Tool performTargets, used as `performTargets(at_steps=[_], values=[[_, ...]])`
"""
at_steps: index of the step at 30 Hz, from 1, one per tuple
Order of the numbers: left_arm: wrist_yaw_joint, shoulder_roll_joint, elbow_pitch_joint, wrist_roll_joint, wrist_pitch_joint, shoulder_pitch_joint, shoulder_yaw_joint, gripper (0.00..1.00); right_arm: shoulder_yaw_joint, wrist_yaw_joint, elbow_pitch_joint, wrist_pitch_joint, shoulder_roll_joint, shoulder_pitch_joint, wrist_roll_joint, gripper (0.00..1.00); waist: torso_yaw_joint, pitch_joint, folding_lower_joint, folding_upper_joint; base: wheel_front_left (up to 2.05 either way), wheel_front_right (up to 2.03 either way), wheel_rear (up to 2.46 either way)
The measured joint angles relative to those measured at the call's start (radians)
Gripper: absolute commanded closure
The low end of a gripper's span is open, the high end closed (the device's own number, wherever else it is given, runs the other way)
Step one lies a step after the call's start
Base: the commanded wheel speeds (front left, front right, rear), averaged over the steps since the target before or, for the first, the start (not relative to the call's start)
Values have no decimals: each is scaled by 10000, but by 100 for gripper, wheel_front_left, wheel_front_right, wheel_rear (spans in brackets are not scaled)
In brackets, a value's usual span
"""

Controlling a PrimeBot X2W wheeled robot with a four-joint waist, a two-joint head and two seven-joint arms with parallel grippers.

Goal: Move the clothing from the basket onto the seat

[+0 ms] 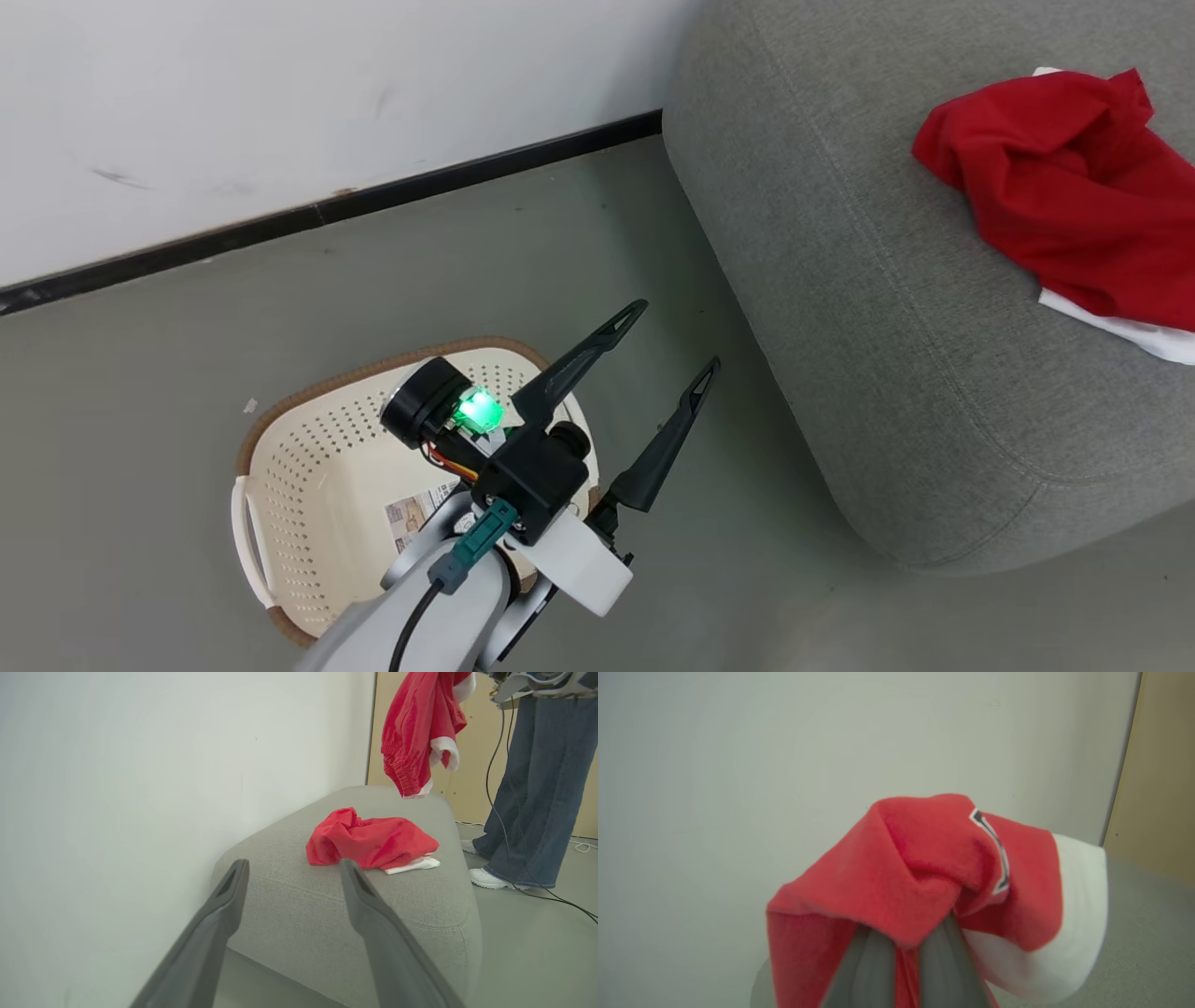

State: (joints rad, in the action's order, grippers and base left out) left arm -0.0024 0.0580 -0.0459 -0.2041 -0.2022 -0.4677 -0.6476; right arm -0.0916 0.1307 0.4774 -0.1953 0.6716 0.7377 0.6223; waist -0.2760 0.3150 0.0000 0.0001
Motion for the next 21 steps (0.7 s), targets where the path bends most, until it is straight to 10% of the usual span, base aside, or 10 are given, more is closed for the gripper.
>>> performTargets(at_steps=[21], values=[[-19, 38, 445, 568, 616, -918, -491, 0, -59, 2, 2006, -514, -765, 647, -389, 100, 902, 1695, 0, 0, 0, 0, 0]])
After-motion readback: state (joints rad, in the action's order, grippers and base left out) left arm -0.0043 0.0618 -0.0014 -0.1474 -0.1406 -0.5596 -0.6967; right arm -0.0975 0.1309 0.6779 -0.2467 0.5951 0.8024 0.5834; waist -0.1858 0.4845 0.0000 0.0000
